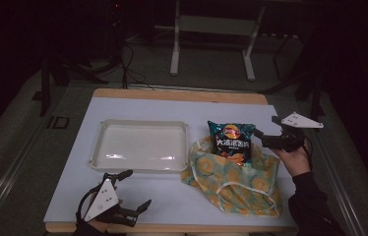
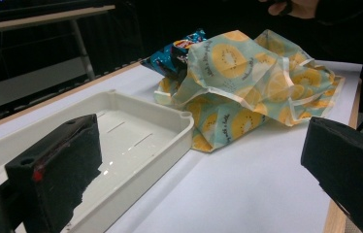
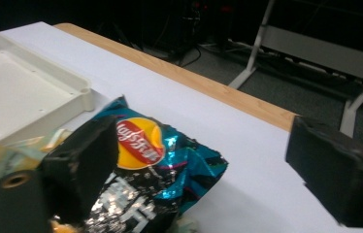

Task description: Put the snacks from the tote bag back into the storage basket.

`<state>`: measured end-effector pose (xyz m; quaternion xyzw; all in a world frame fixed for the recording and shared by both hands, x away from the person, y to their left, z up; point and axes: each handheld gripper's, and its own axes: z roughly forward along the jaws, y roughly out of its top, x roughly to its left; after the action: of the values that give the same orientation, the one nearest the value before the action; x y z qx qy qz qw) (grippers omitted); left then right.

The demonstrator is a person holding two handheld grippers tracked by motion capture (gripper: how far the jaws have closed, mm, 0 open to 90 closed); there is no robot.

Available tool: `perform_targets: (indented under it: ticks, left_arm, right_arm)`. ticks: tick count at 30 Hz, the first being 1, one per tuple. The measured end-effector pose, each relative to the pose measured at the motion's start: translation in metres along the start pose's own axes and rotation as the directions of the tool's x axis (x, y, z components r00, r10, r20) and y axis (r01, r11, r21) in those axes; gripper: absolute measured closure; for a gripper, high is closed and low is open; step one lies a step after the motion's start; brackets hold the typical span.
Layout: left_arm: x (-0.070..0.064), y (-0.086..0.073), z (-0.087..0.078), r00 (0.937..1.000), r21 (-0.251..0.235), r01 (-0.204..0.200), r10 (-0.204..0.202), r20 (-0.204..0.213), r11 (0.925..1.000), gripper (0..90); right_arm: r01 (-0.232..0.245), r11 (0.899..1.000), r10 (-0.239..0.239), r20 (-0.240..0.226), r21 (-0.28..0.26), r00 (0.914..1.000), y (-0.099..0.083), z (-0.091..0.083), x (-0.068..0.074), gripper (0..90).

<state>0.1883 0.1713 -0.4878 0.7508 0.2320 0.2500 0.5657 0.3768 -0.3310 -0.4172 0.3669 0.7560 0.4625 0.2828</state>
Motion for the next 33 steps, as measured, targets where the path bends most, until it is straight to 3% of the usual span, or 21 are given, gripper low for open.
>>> perform_targets:
  ticks: [5, 17, 26, 33]
  left_arm:
    - [0.000, 0.000, 0.001, 1.0000, 0.003, -0.005, 0.005, 0.002, 1.0000, 1.5]
    - [0.000, -0.001, 0.002, 0.9999, 0.013, -0.016, 0.016, 0.006, 0.9998, 1.5]
    - [0.000, -0.001, 0.004, 0.9998, 0.018, -0.016, 0.016, 0.012, 0.9997, 1.5]
    - [0.000, -0.002, 0.005, 0.9998, 0.023, -0.009, 0.009, 0.016, 0.9997, 1.5]
  right_arm:
    - [-0.030, 0.999, 0.031, -0.021, 0.023, 0.9993, 0.001, 0.014, -0.010, 12.9]
    - [-0.062, 0.993, 0.068, -0.068, 0.097, 0.9953, -0.004, 0.048, -0.020, 13.2]
    - [-0.088, 0.983, 0.108, -0.120, 0.163, 0.9868, -0.015, 0.070, -0.026, 13.2]
    - [-0.088, 0.966, 0.133, -0.175, 0.243, 0.9755, -0.025, 0.084, -0.030, 16.2]
